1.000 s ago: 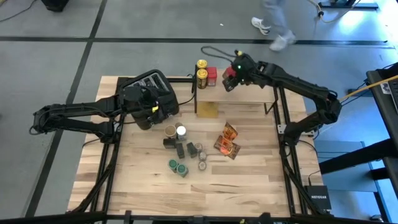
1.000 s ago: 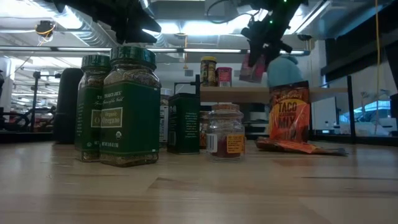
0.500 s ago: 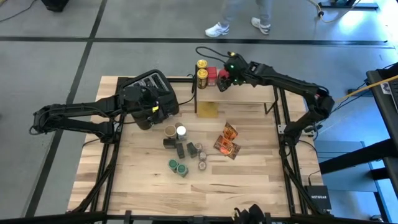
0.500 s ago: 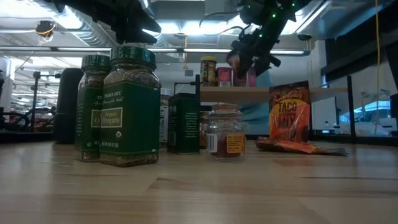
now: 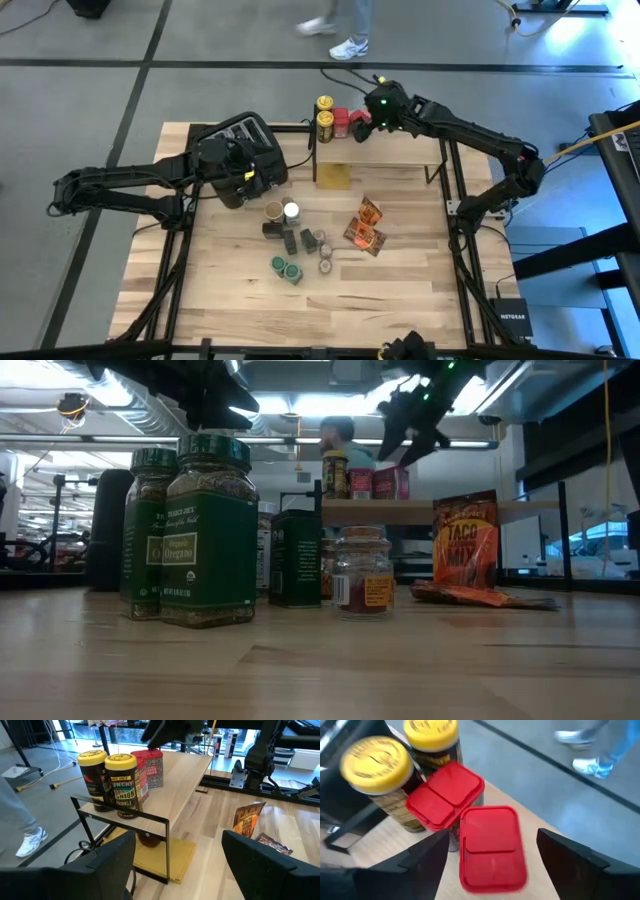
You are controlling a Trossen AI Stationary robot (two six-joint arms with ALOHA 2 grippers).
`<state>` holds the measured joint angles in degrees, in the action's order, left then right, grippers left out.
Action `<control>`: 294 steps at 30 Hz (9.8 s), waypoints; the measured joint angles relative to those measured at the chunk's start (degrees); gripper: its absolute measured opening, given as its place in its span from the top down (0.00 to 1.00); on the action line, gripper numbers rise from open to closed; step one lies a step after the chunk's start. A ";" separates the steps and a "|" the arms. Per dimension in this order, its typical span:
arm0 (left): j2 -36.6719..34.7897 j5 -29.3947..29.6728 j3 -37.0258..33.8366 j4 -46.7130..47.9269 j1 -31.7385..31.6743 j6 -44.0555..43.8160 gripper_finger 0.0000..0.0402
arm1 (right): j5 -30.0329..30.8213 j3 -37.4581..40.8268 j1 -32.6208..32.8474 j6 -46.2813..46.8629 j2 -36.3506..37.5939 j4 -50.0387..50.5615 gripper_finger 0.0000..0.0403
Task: Shelf spices
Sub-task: Put the red seasoning can on the shelf, then put the brown seasoning bottle on the shelf
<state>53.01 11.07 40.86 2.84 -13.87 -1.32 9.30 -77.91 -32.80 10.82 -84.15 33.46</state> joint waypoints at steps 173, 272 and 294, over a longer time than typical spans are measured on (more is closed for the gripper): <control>0.02 0.00 0.00 -0.01 0.02 -0.26 0.28 | 12.32 27.14 -0.28 -18.62 14.39 -21.11 0.23; 0.02 0.02 0.04 0.03 -0.03 -1.68 0.28 | -0.63 34.57 47.78 -13.26 -15.88 -58.22 0.40; 0.02 0.02 0.04 -0.01 -0.02 -1.69 0.28 | -2.45 34.56 47.78 -12.41 -21.96 -64.93 0.44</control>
<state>53.04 11.09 40.91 2.83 -13.89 -3.01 6.85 -43.35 14.98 -1.58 -106.11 -31.46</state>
